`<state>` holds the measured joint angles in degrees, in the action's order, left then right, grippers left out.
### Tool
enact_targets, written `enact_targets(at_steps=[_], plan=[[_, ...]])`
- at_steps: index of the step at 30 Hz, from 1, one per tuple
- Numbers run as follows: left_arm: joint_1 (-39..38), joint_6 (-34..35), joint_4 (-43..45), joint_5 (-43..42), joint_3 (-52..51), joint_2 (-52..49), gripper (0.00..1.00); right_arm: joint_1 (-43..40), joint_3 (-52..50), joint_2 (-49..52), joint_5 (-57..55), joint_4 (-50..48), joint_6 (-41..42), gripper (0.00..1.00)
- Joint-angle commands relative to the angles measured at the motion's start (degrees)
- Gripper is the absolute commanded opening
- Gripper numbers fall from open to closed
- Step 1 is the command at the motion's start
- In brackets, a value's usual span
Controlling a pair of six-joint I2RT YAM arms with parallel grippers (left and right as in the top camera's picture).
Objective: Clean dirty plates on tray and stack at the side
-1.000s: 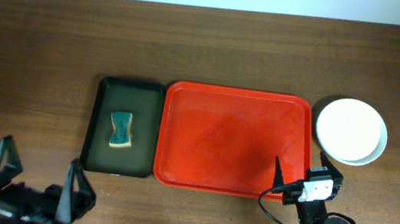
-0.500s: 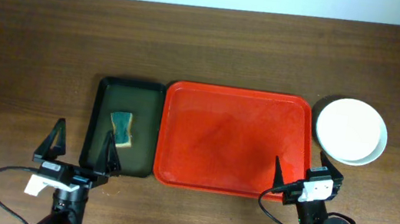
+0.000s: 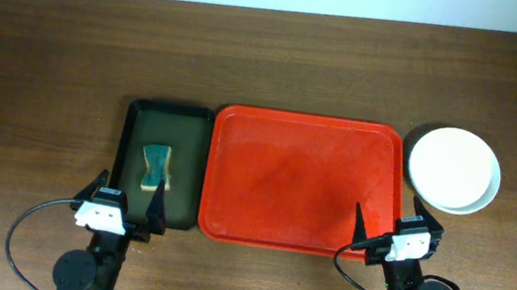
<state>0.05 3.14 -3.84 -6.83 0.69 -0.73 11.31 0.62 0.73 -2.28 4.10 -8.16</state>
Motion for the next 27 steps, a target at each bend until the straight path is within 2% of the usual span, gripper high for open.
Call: enact_targets(at_steps=[1, 4, 27], plan=[[-0.3, -5.0, -0.6, 1.7, -0.2, 0.4, 0.99, -0.5, -0.3, -0.5, 0.2, 0.4, -0.4, 0.98], [-0.1, -5.0, -0.8, 3.8, -0.2, 0.4, 0.99, -0.5, -0.3, -0.5, 0.2, 0.4, -0.4, 0.98], [1.5, -4.9, -0.7, 3.6, -0.2, 0.4, 0.99, -0.5, -0.3, -0.5, 0.2, 0.4, -0.4, 0.98]])
